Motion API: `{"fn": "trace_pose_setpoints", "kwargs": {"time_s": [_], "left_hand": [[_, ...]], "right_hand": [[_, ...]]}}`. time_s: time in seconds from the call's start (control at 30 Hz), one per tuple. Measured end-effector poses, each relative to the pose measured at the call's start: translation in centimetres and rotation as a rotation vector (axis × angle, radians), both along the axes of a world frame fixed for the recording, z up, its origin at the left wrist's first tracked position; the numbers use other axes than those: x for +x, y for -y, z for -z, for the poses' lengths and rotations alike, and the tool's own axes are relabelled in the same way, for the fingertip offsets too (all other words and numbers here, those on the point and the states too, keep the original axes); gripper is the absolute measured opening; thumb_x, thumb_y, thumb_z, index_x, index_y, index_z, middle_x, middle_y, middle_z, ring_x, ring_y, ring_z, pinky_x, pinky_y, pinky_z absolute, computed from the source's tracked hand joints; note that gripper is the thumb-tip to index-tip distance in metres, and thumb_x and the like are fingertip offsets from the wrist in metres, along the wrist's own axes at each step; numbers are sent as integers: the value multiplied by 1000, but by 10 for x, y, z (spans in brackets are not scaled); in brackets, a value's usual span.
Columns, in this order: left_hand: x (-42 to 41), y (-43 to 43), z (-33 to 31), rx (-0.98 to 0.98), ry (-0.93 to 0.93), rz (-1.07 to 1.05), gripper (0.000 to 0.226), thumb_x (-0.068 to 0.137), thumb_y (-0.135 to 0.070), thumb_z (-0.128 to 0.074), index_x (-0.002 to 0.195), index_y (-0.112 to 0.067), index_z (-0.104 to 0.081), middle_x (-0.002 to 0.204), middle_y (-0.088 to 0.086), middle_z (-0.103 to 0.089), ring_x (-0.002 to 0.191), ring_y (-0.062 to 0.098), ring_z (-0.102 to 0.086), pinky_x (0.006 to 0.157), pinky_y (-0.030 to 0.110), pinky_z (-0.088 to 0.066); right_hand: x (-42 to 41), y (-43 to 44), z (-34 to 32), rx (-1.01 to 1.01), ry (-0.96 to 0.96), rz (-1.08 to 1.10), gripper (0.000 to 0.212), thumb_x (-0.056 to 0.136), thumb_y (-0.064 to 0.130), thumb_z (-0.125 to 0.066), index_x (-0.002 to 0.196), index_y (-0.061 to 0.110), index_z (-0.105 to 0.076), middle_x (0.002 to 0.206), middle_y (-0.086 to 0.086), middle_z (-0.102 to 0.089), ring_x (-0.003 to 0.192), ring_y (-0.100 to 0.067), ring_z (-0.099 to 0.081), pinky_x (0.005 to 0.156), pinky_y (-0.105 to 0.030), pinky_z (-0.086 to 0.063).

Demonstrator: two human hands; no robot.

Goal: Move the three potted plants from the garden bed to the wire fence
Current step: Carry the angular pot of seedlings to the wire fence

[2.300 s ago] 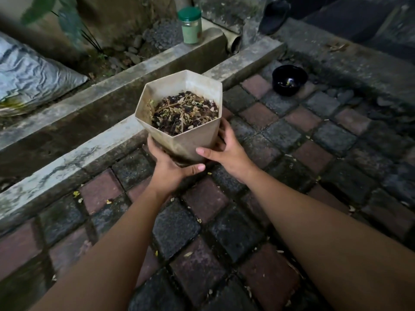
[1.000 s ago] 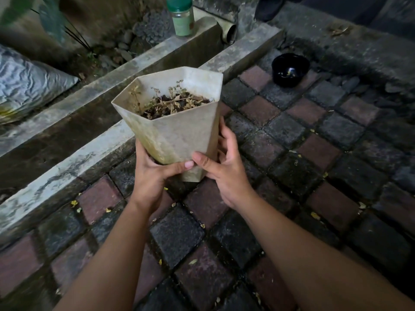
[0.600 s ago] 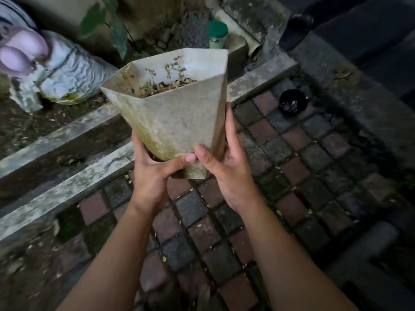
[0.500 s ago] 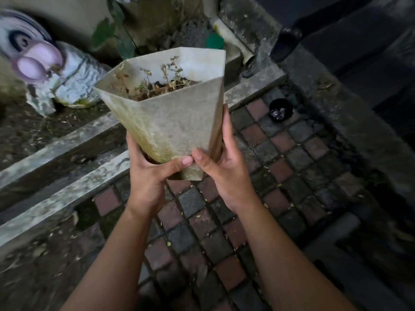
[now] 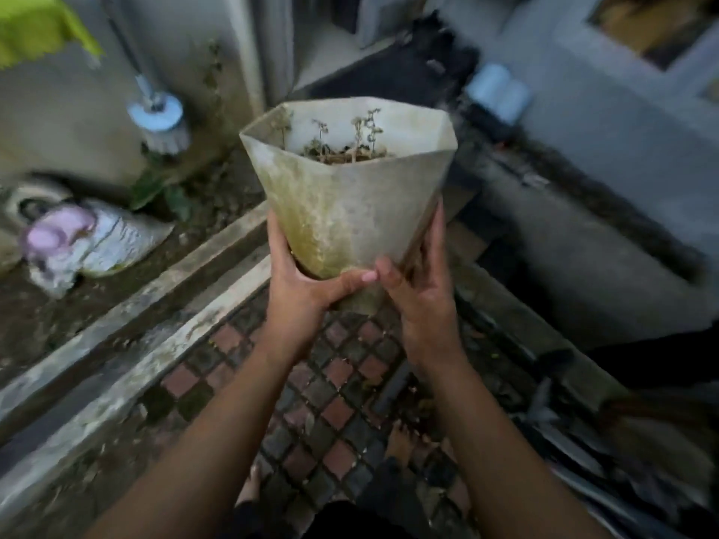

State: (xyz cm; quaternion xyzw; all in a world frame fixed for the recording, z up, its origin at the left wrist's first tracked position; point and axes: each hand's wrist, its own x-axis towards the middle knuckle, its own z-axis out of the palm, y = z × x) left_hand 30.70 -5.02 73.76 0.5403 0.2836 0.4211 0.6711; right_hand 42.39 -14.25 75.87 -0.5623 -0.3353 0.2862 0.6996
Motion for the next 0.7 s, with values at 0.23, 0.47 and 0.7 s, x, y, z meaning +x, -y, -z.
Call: {"fn": "trace_pose_setpoints", "kwargs": {"time_s": [0.23, 0.47, 0.7], "left_hand": [[28, 91, -92, 111, 11, 376, 146, 40, -62, -101, 161, -47, -20, 159, -3, -49, 141, 15, -56, 109, 53, -55], [73, 265, -151, 258, 159, 836, 122, 70, -36, -95, 163, -42, -18, 158, -24, -48, 143, 3, -53, 110, 36, -55], [115, 475, -170, 265, 259, 1226, 121, 72, -30, -94, 166, -38, -17, 169, -7, -38, 152, 18, -45, 120, 55, -43]], "right_hand": [[-18, 140, -96, 52, 134, 435, 80, 83, 37, -78, 143, 66, -34, 155, 24, -46, 144, -5, -48, 115, -35, -46], [-19, 337, -148, 76, 251, 811, 84, 99, 19, -69, 160, 43, -17, 146, 45, -45, 140, 7, -46, 106, -18, -48], [-43, 545, -162, 103, 288, 1204, 78, 98, 16, -68, 156, 43, -22, 166, 5, -37, 151, -12, -40, 119, -36, -43]]}}
